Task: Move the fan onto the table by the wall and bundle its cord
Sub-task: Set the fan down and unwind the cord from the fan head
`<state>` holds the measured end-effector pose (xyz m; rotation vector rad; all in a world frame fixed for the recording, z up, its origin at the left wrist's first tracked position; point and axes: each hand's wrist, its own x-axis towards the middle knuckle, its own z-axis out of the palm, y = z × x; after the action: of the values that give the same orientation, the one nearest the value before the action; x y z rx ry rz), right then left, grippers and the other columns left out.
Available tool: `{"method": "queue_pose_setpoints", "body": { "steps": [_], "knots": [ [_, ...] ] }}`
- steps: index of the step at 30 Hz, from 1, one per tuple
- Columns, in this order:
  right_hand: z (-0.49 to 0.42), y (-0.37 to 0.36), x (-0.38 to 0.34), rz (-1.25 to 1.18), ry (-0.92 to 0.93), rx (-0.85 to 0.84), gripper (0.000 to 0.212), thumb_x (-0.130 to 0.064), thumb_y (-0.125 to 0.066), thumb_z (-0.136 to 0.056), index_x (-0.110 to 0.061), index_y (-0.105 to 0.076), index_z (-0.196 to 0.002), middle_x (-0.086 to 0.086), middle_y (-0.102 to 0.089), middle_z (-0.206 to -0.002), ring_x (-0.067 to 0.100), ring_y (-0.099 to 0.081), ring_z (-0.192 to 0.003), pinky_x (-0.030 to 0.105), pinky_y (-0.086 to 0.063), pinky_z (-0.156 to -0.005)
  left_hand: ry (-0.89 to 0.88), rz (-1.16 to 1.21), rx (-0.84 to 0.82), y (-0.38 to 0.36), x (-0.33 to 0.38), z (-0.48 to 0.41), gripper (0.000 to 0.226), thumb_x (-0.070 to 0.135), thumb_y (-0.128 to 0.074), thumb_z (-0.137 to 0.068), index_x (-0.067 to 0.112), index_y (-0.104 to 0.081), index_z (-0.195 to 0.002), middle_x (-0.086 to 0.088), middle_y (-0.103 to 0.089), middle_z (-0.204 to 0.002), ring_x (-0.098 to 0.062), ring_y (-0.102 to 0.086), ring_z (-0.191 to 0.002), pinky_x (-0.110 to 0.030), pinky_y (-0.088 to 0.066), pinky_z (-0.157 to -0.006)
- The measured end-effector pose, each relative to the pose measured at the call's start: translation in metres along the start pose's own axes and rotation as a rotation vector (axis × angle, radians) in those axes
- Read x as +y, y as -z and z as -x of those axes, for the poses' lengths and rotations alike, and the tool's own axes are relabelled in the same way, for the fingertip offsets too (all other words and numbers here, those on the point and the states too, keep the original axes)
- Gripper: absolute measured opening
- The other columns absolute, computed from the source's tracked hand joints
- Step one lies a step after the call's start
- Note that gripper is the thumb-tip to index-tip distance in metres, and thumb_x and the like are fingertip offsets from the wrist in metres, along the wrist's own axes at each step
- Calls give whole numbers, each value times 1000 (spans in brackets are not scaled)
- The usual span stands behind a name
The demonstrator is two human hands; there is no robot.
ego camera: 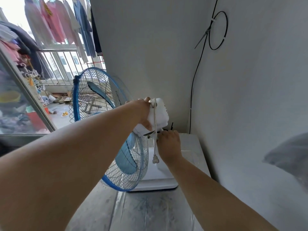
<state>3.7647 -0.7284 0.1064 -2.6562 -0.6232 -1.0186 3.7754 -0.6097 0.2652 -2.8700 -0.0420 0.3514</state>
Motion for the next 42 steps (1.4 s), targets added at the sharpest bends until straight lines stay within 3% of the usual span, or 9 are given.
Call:
{"method": "queue_pose_setpoints", "body": {
  "steps": [3, 6, 12, 18, 24, 30, 33, 37, 42],
  "knots": [
    [0, -6, 5, -158, -248, -206, 17, -24, -65, -78, -12, -68, -67, 5, -66, -64, 24, -60, -59, 28, -43, -60, 4, -7, 2, 1, 2, -1, 124, 61, -77, -59, 10, -7, -148, -8, -47, -133, -31, -50, -122, -51, -44, -101],
    [0, -4, -5, -927, -1034, -613, 55, -59, -50, -86, -7, -65, -79, 6, -61, -68, 21, -54, -60, 27, -40, -57, -3, -51, -13, 4, 4, -3, 122, 62, -75, -60, 9, -9, -148, -8, -47, -134, -30, -49, -123, -49, -43, -103],
    [6, -18, -17, -1657, -1537, -469, 36, -44, -74, -77, -12, -63, -66, -5, -50, -42, 7, -36, -35, 18, -30, -38, 13, -108, -22, 5, 5, -2, 117, 64, -73, -62, 9, -15, -147, -8, -48, -132, -28, -49, -122, -48, -44, -101],
    [1, -25, -16, -1545, -1543, -388, 30, -23, -77, -75, -15, -59, -52, -2, -50, -46, 12, -41, -43, 23, -33, -44, 18, -127, -38, 8, 10, -4, 120, 62, -74, -63, 9, -9, -149, -8, -45, -136, -29, -46, -125, -48, -43, -103],
    [15, -14, 9, -266, -374, -210, 9, -24, -66, -81, -16, -68, -77, 1, -66, -69, 21, -60, -61, 28, -42, -62, 34, -134, -65, 9, 9, -3, 117, 62, -74, -62, 9, -15, -149, -9, -46, -135, -29, -48, -124, -48, -42, -104],
    [-1, 3, -3, -1601, -1481, -630, 53, -61, -58, -81, -11, -61, -65, 1, -51, -54, 12, -36, -42, 20, -25, -44, 23, -134, -53, 12, 13, -2, 117, 60, -74, -64, 9, -14, -149, -10, -46, -137, -30, -47, -125, -48, -42, -106],
    [0, -1, -9, -1950, -1612, -625, 64, -68, -42, -86, -10, -61, -67, -1, -45, -54, 11, -30, -43, 19, -21, -45, 33, -134, -63, 13, 12, 0, 114, 61, -74, -65, 9, -16, -149, -9, -46, -137, -29, -48, -125, -48, -41, -106],
    [3, -6, -18, -2064, -1654, -496, 65, -59, -49, -88, -13, -60, -44, -6, -41, -42, 7, -28, -34, 18, -18, -40, 28, -139, -61, 13, 11, 0, 114, 61, -73, -65, 8, -16, -149, -9, -46, -136, -29, -48, -125, -47, -42, -106],
    [1, -11, -20, -1677, -1667, -284, 30, -35, -76, -77, -12, -59, -67, -4, -44, -53, 10, -33, -43, 16, -28, -32, 0, -159, -73, 13, 11, -1, 110, 63, -70, -68, 8, -18, -149, -8, -47, -135, -28, -48, -123, -44, -43, -105]
  ]
}}
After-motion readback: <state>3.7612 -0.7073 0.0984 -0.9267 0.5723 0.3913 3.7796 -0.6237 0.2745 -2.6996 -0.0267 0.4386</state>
